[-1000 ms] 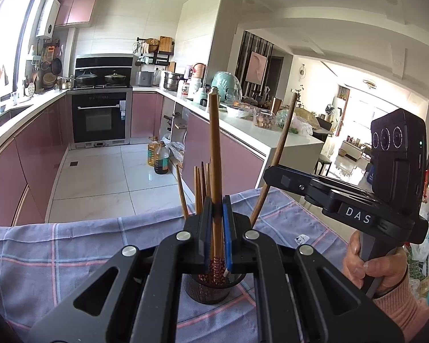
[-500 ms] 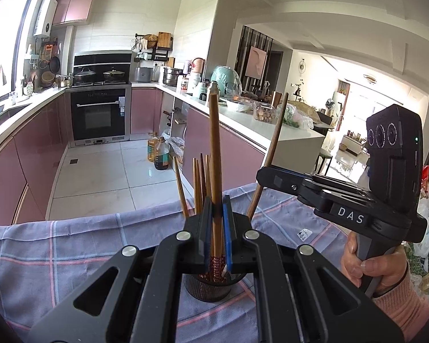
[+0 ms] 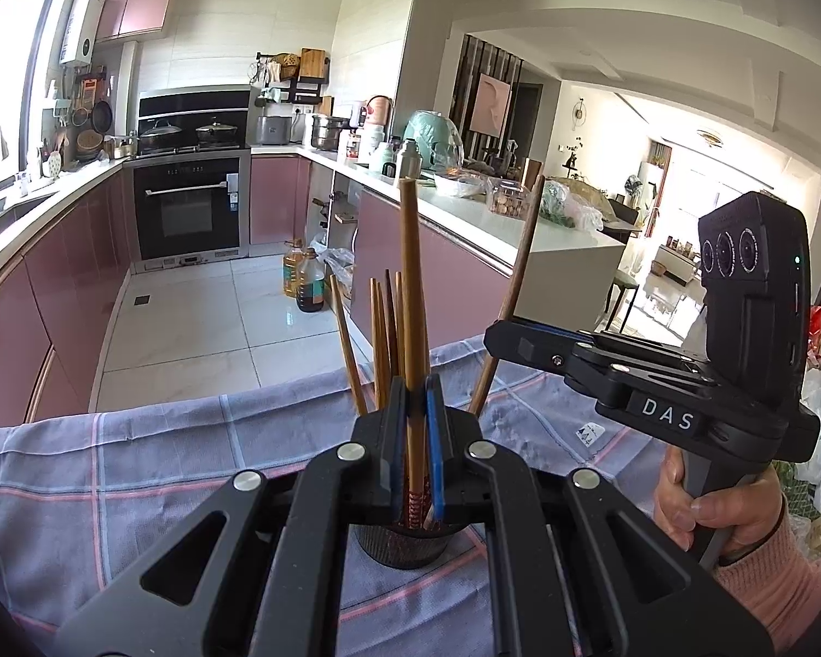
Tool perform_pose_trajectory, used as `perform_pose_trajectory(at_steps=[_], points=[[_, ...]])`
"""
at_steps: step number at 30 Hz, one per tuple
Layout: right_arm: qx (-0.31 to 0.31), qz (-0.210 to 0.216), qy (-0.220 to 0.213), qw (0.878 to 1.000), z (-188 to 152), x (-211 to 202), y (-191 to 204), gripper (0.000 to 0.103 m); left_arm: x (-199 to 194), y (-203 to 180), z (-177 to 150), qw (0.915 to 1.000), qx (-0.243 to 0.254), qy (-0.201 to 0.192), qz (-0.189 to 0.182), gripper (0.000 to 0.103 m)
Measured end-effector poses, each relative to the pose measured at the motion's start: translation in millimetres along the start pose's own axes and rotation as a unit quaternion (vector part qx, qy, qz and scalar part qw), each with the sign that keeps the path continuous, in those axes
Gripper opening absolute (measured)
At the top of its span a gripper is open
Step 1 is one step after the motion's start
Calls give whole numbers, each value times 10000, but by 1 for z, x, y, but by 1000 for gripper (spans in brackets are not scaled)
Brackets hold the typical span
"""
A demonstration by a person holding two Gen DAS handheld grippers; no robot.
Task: Organize utensils
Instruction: 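Push both held chopsticks down into the mesh cup with both tools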
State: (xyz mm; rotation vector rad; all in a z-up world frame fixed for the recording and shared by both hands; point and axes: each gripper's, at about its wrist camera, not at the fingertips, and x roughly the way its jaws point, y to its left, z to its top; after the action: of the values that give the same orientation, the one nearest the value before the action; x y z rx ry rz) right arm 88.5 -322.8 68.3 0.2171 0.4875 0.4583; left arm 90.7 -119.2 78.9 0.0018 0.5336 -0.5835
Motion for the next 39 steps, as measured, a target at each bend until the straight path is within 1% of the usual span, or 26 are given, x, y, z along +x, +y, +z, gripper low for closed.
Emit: perform_pose_trajectory(at_steps=[31, 39], points=[[32, -31, 304, 9995, -20, 20, -4, 6, 19, -10, -2, 9992, 27, 404, -28, 8], [40, -32, 384, 9992, -22, 25, -4, 6, 25, -9, 0, 9990, 50, 448, -33, 8]])
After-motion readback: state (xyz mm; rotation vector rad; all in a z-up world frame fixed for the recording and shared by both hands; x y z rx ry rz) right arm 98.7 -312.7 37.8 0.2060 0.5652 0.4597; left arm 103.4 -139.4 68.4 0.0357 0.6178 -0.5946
